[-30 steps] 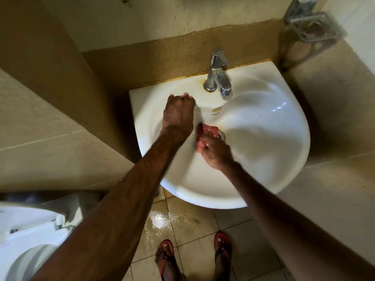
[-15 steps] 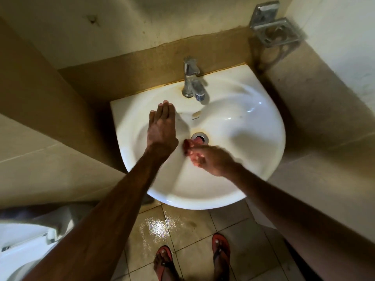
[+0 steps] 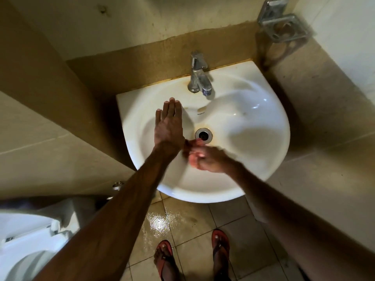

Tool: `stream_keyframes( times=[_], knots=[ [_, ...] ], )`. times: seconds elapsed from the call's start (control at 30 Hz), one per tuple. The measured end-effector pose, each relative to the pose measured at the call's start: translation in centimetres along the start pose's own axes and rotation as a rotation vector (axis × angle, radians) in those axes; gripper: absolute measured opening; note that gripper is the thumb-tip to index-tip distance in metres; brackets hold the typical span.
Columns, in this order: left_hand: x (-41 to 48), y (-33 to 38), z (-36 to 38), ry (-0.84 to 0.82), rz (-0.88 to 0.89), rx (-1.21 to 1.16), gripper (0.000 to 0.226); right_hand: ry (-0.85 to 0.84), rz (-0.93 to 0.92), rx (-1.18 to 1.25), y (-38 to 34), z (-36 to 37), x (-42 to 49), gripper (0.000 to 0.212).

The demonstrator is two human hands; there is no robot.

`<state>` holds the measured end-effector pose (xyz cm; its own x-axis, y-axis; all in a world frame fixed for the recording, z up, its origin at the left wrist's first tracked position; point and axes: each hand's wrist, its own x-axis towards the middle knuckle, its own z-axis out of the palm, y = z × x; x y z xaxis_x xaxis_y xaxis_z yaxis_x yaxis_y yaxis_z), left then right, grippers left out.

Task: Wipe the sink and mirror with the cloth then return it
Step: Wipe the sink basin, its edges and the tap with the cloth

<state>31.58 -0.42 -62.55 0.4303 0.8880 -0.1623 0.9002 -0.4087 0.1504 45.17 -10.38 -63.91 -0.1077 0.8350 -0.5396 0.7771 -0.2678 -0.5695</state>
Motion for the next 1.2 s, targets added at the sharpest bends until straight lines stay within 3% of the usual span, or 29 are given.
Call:
stream_keyframes(
  times=[0.13, 0.33, 0.4, 0.5, 0.6, 0.77, 0.87, 1.0, 1.1, 1.2],
  knots=[
    [-1.0, 0.3, 0.1, 0.035, -0.016, -0.058, 0.089, -0.037, 0.062, 0.15, -5.9, 4.0, 1.0, 0.048],
    [-0.6, 0.4, 0.0, 0.074, -0.021, -0.053, 0.077, -0.119, -0.047, 0.114, -1.1, 1.2, -1.6, 0.045],
    [-0.9, 0.8, 0.4, 0.057, -0.012, -0.007, 0.076, -0.083, 0.028, 0.017, 2.3, -1.7, -2.3, 0.045],
    [-1.6, 1.2, 0.9, 0.017, -0.026, 0.045, 0.068, 0.109, 0.117, -0.228, 5.2, -6.1, -3.1, 0.038],
    [-1.5, 1.1, 1.0, 0.03, -0.03, 0.092, 0.053, 0.126, 0.159, -0.421, 4.3, -6.4, -4.1, 0.035],
    [-1.3, 1.4, 1.0, 0.001, -0.035, 0.128, 0.033, 0.001, 0.052, -0.196, -0.6, -0.5, -5.6, 0.029],
    [-1.8, 1.7, 1.5, -0.009, -0.048, 0.14, 0.025, -0.072, -0.029, 0.002, -3.3, 1.6, -6.2, 0.037],
    [-2.4, 1.3, 2.2, 0.001, -0.047, 0.182, 0.04, -0.166, -0.019, -0.073, -1.3, -0.6, -7.7, 0.04],
    [-2.3, 0.9, 2.0, 0.018, -0.033, 0.217, 0.053, -0.008, 0.062, -0.365, 3.2, -3.9, -7.9, 0.037],
    [-2.1, 0.9, 1.2, 0.01, -0.017, 0.21, 0.051, 0.207, 0.157, -0.57, 6.1, -6.1, -6.7, 0.033]
  ],
)
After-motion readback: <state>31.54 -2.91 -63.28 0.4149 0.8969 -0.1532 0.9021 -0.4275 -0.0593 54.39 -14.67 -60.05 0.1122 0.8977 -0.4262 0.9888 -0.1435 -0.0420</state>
